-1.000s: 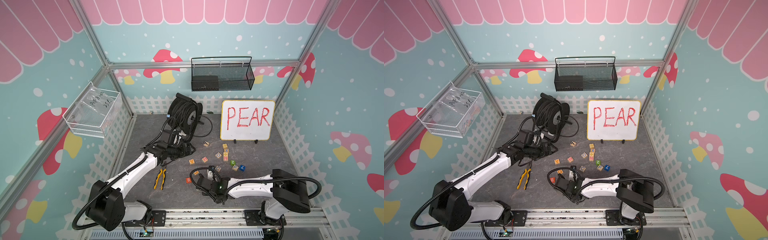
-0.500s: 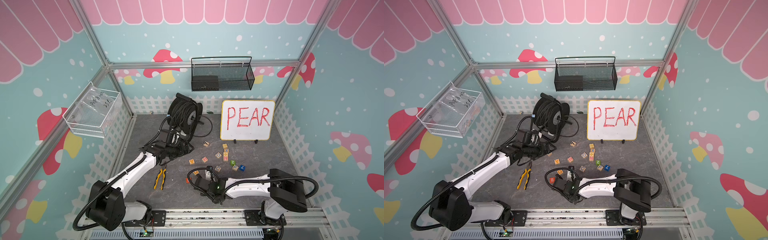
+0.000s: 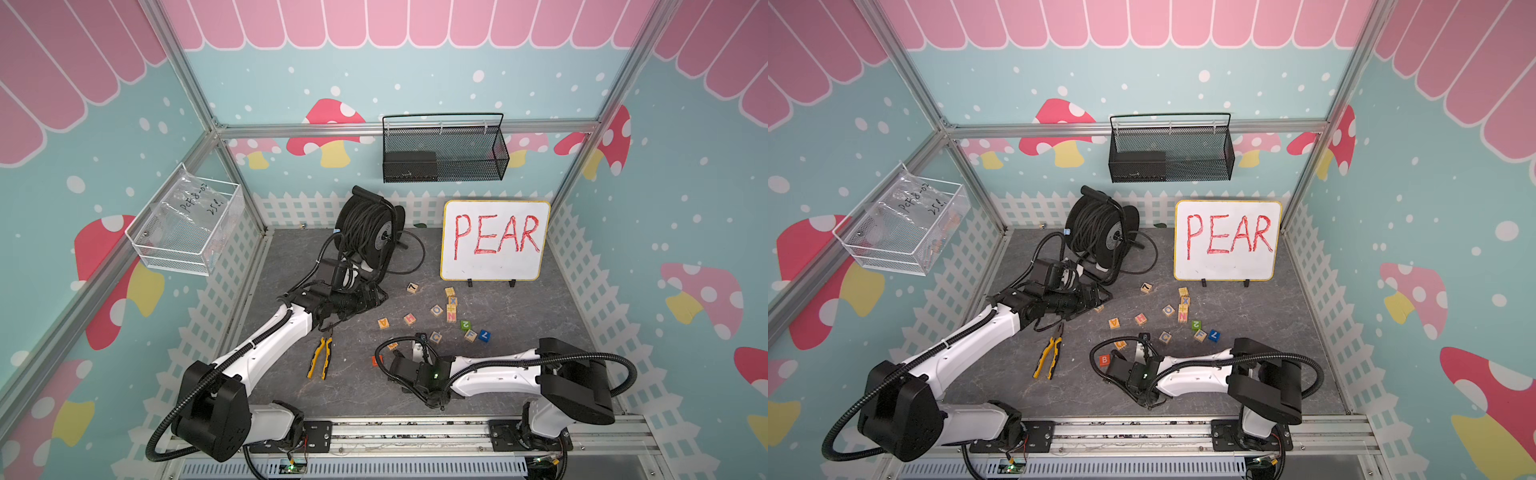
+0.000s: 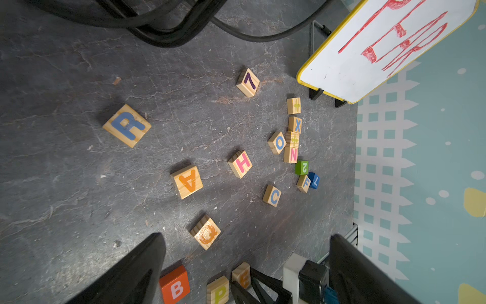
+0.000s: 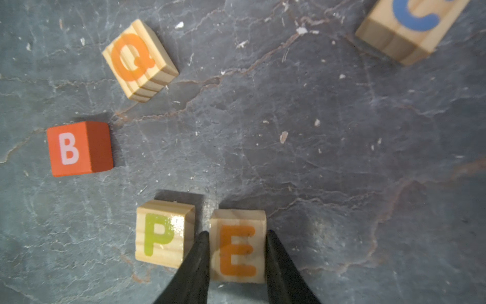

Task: Spell the uppercase word “pear” with letter blocks
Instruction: Place the letter block at the center of the board, then adjust the letter block at the center of the board.

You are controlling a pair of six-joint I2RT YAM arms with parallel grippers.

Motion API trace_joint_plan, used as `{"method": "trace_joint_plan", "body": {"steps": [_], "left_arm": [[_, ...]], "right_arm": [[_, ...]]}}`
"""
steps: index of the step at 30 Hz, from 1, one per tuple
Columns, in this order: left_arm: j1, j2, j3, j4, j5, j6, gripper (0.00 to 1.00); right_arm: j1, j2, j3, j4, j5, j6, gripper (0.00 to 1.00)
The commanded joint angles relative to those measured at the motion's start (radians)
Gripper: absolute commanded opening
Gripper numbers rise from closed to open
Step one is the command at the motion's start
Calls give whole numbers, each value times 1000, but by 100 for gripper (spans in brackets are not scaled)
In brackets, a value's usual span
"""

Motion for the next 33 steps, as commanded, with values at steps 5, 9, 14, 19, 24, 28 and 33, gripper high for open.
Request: {"method": "trace_joint_plan", "body": {"steps": [5,9,14,19,24,28,33], "left_arm": [[10,-16,-11,16,14,-7,99],[10,-15,-13,16,15,-8,99],[12,-17,-12,17,14,-8,99],[14,-14,-13,20,18,-7,99],[19,-10,-14,22,24,-10,100],[22,-6,-16,27,28,-14,99],[25,2,-20,31,36,-19,99]], "right_arm": [[17,6,16,-37,33,34,43],[20,1,15,-37,38,34,45],[27,-34,2,-35,65,37,52],[40,-120,-45,-15,105,43,60],[42,-194,-100,-35,132,85,67],[40,-200,-115,-134,156,139,72],[40,-179,-123,-192,146,181,74]]}}
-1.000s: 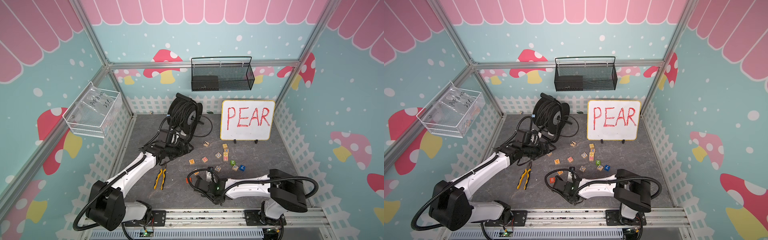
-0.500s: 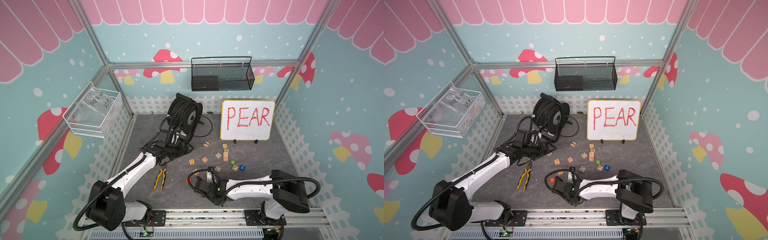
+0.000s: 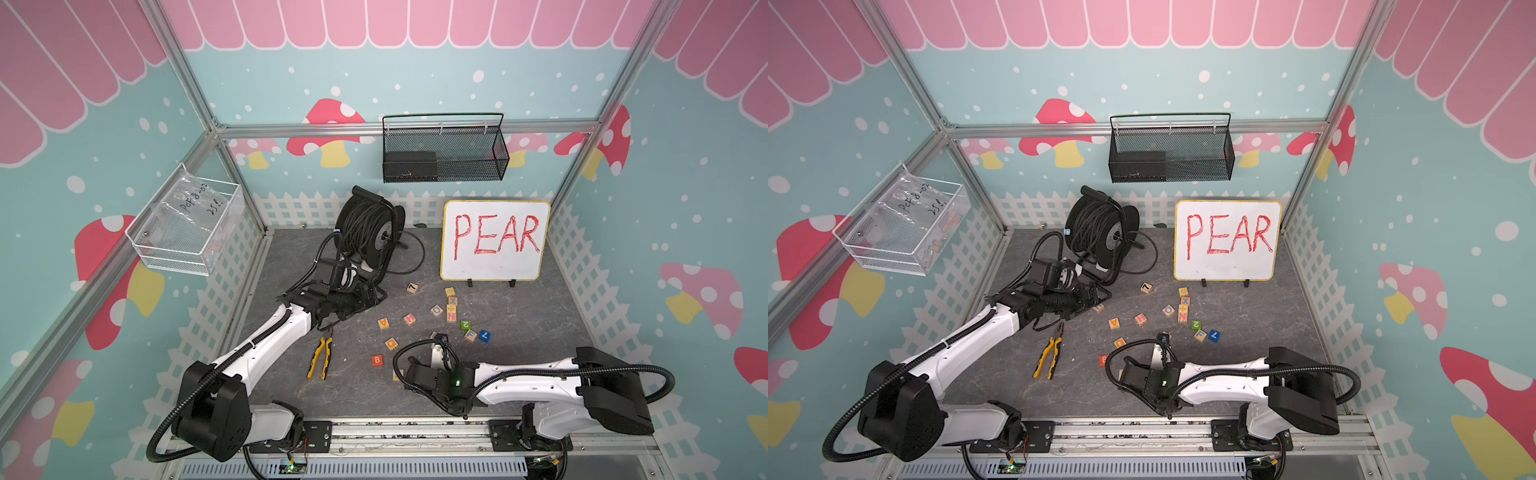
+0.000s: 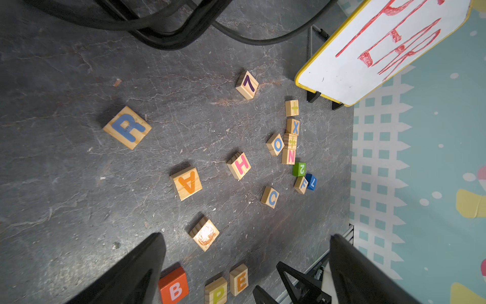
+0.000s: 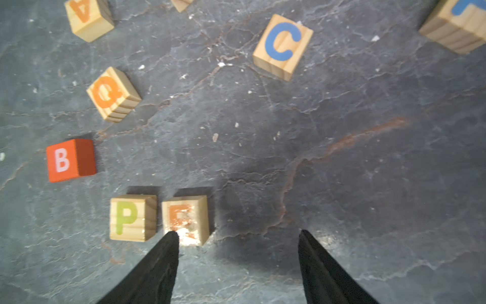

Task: Spell the uppercase word “pear” with letter blocks
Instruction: Adjust the letter block at the center of the board.

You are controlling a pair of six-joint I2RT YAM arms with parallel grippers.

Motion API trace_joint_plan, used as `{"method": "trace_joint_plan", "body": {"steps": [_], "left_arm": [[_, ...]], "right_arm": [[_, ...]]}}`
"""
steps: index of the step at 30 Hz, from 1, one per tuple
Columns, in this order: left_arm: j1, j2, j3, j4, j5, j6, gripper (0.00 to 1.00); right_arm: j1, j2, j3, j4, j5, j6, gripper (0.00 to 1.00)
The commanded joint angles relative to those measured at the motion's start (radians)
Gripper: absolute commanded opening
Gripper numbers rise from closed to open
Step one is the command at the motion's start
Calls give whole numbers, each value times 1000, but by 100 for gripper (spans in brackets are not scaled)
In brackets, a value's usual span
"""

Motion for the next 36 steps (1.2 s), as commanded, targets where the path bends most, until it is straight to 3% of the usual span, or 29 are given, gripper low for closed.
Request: {"method": "trace_joint_plan", "body": {"steps": [1,13,36], "left_arm": [[8,4,-17,22,15,-14,99],[14,8,-17,24,17,-14,99],[14,8,-20,28,23,-17,99]], "right_arm": [[8,11,-19,-75,30,63,75],[-6,44,-19,-48,51,10,83],[-32,115,16,9,15,-95,84]]}}
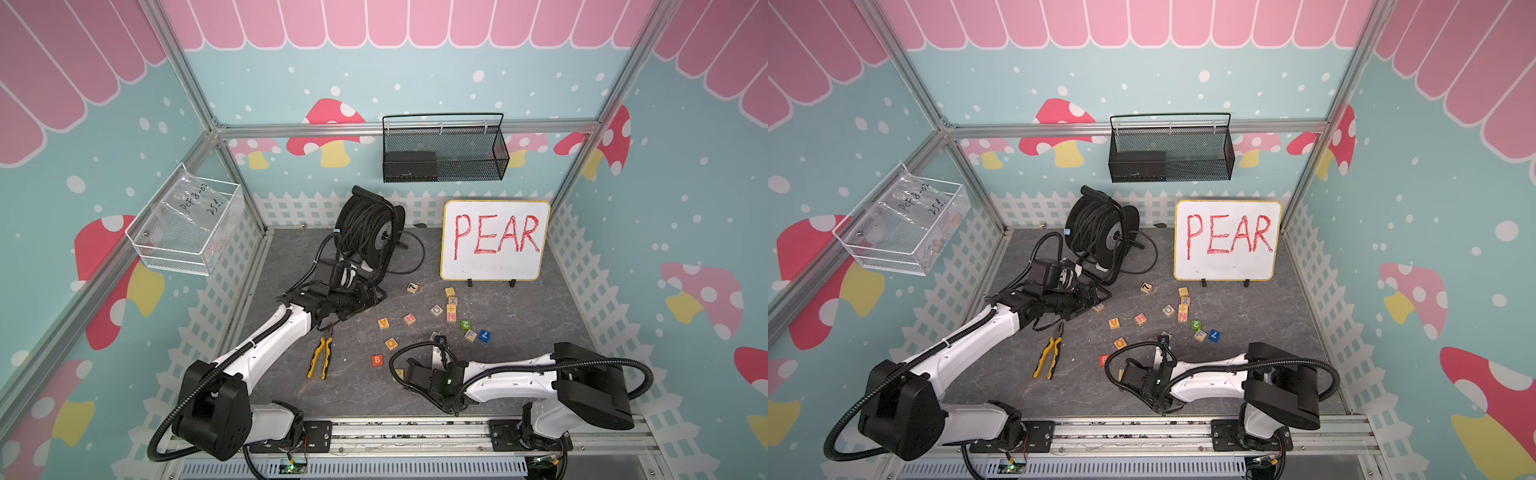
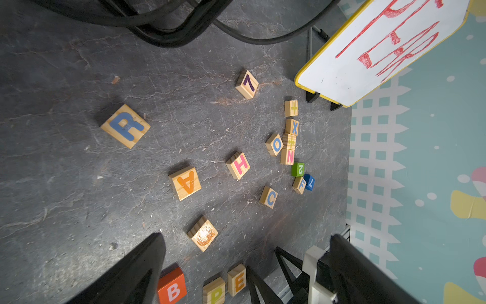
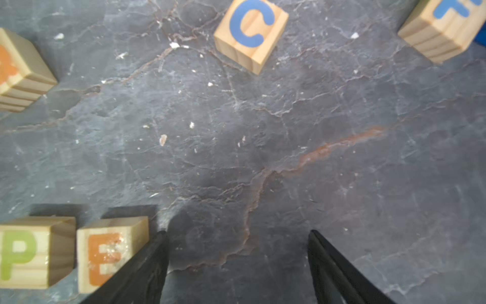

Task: Spell the uppercase word “pear” with letter blocks
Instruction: Adjust the letter block at the center of the board.

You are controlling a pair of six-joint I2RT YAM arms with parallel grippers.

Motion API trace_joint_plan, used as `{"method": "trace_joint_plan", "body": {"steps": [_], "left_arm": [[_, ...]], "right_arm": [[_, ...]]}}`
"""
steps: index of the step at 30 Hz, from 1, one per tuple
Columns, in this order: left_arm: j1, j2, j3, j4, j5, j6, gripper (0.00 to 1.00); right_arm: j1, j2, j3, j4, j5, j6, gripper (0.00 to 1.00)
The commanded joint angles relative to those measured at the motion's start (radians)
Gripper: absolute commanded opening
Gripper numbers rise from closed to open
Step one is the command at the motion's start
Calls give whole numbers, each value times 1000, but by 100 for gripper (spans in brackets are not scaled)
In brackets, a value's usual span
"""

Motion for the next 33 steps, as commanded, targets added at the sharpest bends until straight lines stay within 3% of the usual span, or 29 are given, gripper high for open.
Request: {"method": "trace_joint_plan", "body": {"steps": [1,33], "left_arm": [[8,5,-11,17,12,-7,100],[15,12,-11,22,26,-11,99]], "right_arm": [[-3,20,27,2,-3,-8,84],[-5,-10,50,28,25,-48,84]]}}
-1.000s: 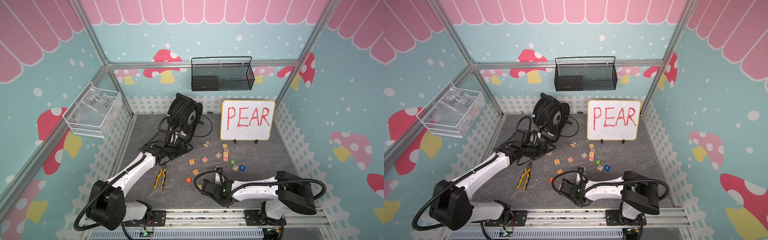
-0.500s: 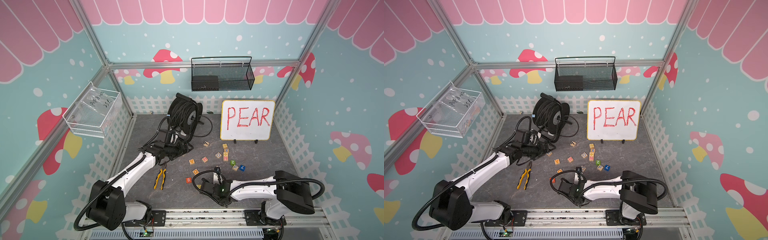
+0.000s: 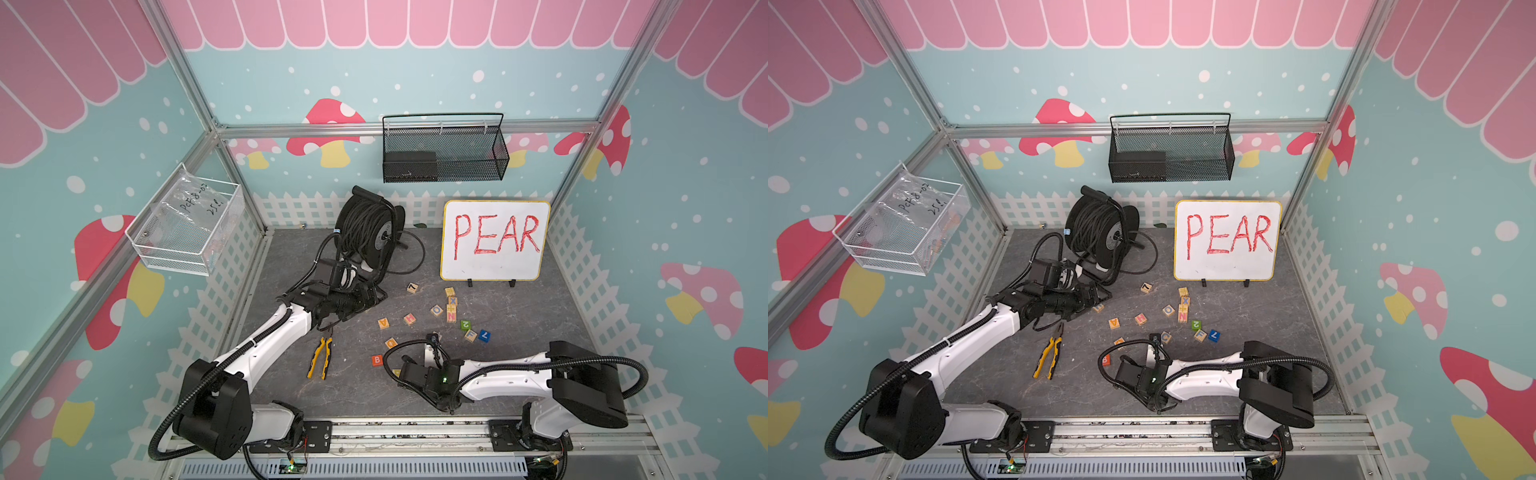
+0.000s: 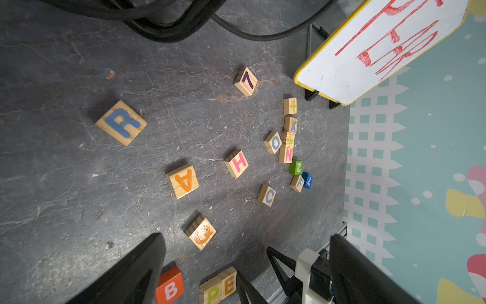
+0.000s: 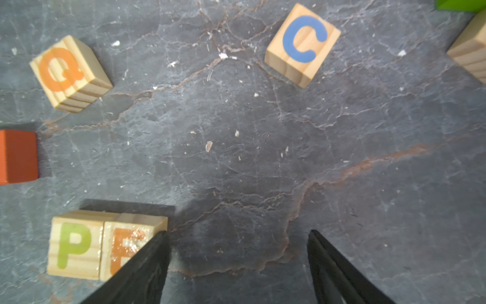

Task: Spell the uppercase word “pear” with letter blocks
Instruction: Adjust the letter block at the center of the board, then adjust the letter blocks at the center of the board.

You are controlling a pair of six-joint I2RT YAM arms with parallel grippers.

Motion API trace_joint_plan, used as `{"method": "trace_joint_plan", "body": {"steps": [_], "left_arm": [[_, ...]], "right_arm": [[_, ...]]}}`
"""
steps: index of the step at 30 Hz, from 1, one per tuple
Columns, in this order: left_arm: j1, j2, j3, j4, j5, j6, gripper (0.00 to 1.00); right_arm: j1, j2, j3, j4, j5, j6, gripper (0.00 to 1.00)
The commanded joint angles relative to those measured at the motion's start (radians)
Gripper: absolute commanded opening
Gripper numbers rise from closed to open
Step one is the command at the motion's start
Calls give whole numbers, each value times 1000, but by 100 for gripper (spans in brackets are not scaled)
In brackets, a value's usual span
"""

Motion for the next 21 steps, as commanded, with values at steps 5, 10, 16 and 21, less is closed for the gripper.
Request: {"method": "trace_joint_plan", "body": {"steps": [5,10,16,21], "left_arm": [[25,0,-12,21,8,-8,99],[40,-6,-14,23,2,-8,99],[67,-10,-25,36,3,-25,99],[111,-24,-29,40,-4,-31,99]], "right_arm": [[-8,-86,12,-70,87,26,84],[-19,-139,44,-76,177,-57,84],[-80,-140,138,-33,231,-249,84],[-164,-101,174,110,134,-412,83]]}}
